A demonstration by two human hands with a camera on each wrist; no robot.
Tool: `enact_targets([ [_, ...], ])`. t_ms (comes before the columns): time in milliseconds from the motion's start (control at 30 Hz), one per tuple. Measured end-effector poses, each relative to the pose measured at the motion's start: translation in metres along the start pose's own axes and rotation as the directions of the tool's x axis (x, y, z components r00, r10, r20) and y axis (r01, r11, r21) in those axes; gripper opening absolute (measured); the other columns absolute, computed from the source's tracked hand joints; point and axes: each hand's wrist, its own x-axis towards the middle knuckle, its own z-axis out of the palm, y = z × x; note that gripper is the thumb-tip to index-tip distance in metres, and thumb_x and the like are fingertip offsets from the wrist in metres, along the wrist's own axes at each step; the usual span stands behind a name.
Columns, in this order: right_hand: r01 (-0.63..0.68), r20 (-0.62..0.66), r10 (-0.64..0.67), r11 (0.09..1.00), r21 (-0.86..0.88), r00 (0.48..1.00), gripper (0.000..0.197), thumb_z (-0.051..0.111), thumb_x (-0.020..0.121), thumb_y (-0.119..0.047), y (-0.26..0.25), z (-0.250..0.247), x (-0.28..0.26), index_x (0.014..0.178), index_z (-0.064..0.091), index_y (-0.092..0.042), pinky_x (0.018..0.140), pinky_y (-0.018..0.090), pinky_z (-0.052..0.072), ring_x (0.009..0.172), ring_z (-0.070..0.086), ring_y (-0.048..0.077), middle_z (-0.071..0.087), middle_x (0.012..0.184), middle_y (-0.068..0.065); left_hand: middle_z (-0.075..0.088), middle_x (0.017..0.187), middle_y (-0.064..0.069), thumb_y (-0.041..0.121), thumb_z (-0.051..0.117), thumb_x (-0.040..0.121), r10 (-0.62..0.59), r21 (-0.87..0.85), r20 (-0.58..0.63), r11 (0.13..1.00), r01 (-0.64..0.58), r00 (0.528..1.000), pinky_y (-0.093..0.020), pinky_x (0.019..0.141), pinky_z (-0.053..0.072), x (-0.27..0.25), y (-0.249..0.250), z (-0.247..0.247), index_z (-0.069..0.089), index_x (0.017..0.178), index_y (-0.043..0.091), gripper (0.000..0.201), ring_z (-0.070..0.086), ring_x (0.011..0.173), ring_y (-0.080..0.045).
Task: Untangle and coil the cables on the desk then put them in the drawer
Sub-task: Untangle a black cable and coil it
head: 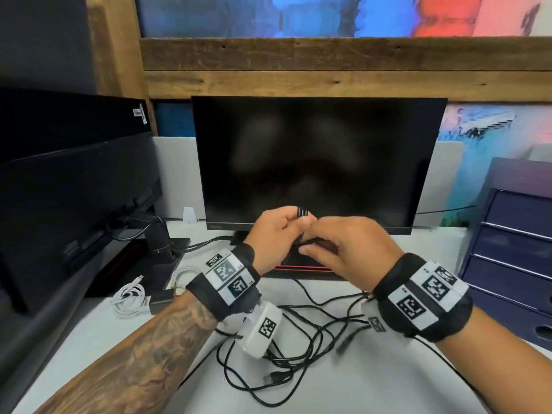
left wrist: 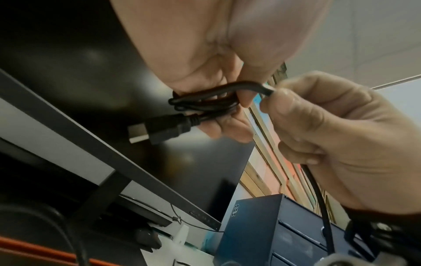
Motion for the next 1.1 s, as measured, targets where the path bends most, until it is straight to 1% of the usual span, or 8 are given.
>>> enact_targets([
  [100,0.001,-0.031,-0.001,1.0,0.004,1.0,0.011,0.066,0.089,-0.045,0.007,-0.013,0.002,0.097,0.068,-0.037,0.063,0.031,0.052,0.072,0.059,0.005,0.063,0.082,-0.014,0.063,0.065,-0.008,0.015,0.047,0.105,-0.028,0.019,0.087,0.999,0.027,0.996,-0.017,0.054,0.047,-0.003,0.007,-0.004,0.059,0.081,0.005,0.029,0.06,0.057,-0.013],
  [333,-0.001,-0.137,-0.01,0.997,-0.079,0.991,0.026,0.055,0.096,-0.049,0.031,-0.015,0.004,0.106,0.073,-0.033,0.055,0.033,0.051,0.066,0.056,0.008,0.058,0.086,-0.013,0.047,0.06,0.002,0.032,0.044,0.105,-0.104,0.062,0.279,0.994,0.09,0.955,-0.025,0.056,0.036,-0.003,0.008,-0.008,0.064,0.086,0.008,0.036,0.04,0.056,-0.014],
  [467,-0.067,-0.174,0.061,0.997,-0.029,0.983,0.036,0.041,0.103,-0.046,0.04,0.006,-0.001,0.121,0.068,-0.032,0.057,0.036,0.051,0.064,0.055,0.014,0.053,0.085,-0.01,0.034,0.053,0.003,0.024,0.042,0.102,-0.17,-0.184,0.293,0.956,0.23,0.941,-0.028,0.053,0.029,-0.001,0.014,-0.008,0.052,0.073,0.012,0.033,0.028,0.048,-0.013],
  [600,-0.196,-0.119,0.206,0.976,0.091,0.971,0.032,0.039,0.105,-0.033,0.054,0.018,-0.006,0.13,0.06,-0.029,0.075,0.037,0.053,0.083,0.061,0.014,0.062,0.1,-0.009,0.024,0.052,0.005,0.026,0.036,0.091,-0.204,-0.591,0.389,0.693,0.413,0.898,-0.03,0.053,0.023,0.0,0.019,-0.018,0.044,0.066,0.015,0.028,0.016,0.046,-0.012],
  [733,-0.254,-0.066,0.276,0.938,0.235,0.959,0.033,0.042,0.106,-0.033,0.049,0.035,-0.008,0.132,0.061,-0.027,0.097,0.034,0.05,0.111,0.062,0.011,0.067,0.121,-0.01,0.02,0.056,0.004,0.028,0.033,0.088,-0.139,-0.732,0.503,0.457,0.506,0.853,-0.028,0.053,0.024,-0.003,0.024,-0.016,0.045,0.065,0.015,0.03,0.016,0.048,-0.012],
  [900,-0.287,0.038,0.291,0.897,0.337,0.956,0.023,0.045,0.105,-0.028,0.027,0.047,-0.008,0.118,0.063,-0.035,0.076,0.025,0.047,0.081,0.058,-0.003,0.064,0.088,-0.021,0.025,0.062,0.005,0.02,0.035,0.089,-0.129,-0.852,0.399,0.315,0.419,0.908,-0.026,0.058,0.033,-0.003,0.03,-0.007,0.048,0.077,0.013,0.019,0.022,0.053,-0.011],
  [967,-0.342,0.151,0.309,0.881,0.328,0.939,0.018,0.044,0.105,-0.027,0.014,0.051,-0.009,0.113,0.058,-0.034,0.066,0.034,0.047,0.066,0.054,0.004,0.059,0.075,-0.013,0.032,0.067,0.004,0.016,0.036,0.092,-0.176,-0.889,0.315,0.288,0.355,0.933,-0.027,0.063,0.037,-0.002,0.027,-0.004,0.049,0.085,0.012,0.016,0.029,0.057,-0.01],
  [1100,-0.399,0.325,0.311,0.882,0.251,0.893,0.028,0.037,0.107,-0.031,-0.006,0.055,-0.01,0.134,0.042,-0.033,0.078,0.041,0.053,0.084,0.062,0.019,0.066,0.098,0.002,0.046,0.076,0.0,0.012,0.039,0.101,-0.254,-0.898,0.119,0.385,0.213,0.96,-0.03,0.079,0.044,0.003,0.016,-0.006,0.053,0.096,0.01,0.015,0.047,0.067,-0.012],
])
